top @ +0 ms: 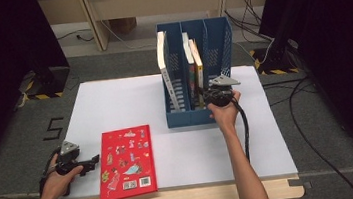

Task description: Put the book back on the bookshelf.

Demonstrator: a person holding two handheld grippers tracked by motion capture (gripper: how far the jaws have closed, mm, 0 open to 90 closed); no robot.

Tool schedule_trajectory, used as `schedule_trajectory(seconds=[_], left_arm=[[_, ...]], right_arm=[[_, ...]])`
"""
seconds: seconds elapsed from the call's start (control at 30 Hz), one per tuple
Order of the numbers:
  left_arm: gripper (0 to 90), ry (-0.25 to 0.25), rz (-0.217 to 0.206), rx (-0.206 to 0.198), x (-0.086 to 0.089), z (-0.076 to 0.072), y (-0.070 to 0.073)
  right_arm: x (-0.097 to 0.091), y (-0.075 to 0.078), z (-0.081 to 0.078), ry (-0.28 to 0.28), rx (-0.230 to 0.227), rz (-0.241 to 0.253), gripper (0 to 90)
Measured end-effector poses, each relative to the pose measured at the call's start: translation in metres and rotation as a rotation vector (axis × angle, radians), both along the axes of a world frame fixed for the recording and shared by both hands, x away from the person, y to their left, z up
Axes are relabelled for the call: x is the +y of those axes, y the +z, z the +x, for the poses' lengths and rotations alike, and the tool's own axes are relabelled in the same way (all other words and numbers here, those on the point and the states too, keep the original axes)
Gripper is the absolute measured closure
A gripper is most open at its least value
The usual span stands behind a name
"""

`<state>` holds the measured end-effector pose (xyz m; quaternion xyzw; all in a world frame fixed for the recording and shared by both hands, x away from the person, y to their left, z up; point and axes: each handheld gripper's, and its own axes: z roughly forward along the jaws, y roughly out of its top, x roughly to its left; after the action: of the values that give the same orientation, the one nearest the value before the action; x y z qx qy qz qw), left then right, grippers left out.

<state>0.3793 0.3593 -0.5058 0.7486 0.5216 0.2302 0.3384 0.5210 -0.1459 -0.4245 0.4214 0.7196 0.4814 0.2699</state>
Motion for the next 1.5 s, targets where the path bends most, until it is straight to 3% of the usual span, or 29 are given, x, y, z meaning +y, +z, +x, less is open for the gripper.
schedule_trajectory(seconds=[0.3,0.43,0.67,0.73,1.1,1.5], left_arm=[[13.2,0.000,0.000,0.000,0.000,0.000,0.000],[13.2,-0.001,0.000,0.000,0.000,0.000,0.000],[13.2,-0.001,-0.001,0.000,0.000,0.000,0.000],[13.2,-0.001,-0.001,0.001,0.000,0.000,0.000],[13.3,-0.002,-0.001,0.001,0.000,0.000,0.000],[13.3,-0.002,-0.001,0.001,0.000,0.000,0.000]], right_arm=[[0.004,-0.002,0.001,0.020,0.017,-0.014,71.4],[0.002,-0.005,0.002,0.010,0.047,0.028,65.9],[-0.004,0.000,-0.006,-0.001,0.045,0.045,52.5],[-0.006,0.003,-0.009,-0.003,0.054,0.082,50.2],[-0.006,0.019,-0.048,0.039,0.047,0.108,40.0],[0.010,0.016,-0.083,0.102,0.060,0.131,37.8]])
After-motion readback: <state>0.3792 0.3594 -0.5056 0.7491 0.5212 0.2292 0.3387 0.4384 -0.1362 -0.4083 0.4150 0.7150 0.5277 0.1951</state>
